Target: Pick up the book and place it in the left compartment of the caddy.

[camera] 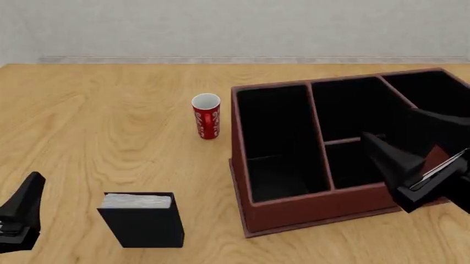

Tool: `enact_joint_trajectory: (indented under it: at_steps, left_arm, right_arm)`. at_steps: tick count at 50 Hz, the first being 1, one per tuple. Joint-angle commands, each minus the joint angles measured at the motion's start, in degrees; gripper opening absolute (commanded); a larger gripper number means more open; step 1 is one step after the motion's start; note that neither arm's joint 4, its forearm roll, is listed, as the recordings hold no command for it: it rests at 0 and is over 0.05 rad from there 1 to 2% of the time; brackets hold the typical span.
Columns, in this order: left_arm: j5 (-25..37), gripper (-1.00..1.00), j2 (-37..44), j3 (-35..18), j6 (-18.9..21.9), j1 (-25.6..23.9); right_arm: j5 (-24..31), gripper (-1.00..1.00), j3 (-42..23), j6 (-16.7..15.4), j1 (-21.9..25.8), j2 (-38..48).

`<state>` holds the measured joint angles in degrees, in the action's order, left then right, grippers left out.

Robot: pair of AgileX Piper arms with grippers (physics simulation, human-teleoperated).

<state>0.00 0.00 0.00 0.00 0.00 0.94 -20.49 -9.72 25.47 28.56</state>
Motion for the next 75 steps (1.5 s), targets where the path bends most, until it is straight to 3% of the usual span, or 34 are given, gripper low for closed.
enact_joint_trajectory:
  at_steps: [1,12,31,75]
  left_arm:
    - [0.00,1.00,0.00,0.00,0.00,0.00]
    - [0.00,1.00,0.00,0.00,0.00,0.00]
    - [0.00,1.00,0.00,0.00,0.00,0.00]
    - [0.00,1.00,0.00,0.00,0.00,0.00]
  right_arm:
    - [2.10,1.00,-7.55,-2.79,5.37,8.66]
    - [5.29,1.00,-17.10,-3.71,10.90,17.89]
    - [10.49,1.00,-27.32,-4.71,19.63,27.27]
    - [14.76,1.00,-40.92,-1.11,33.77,44.80]
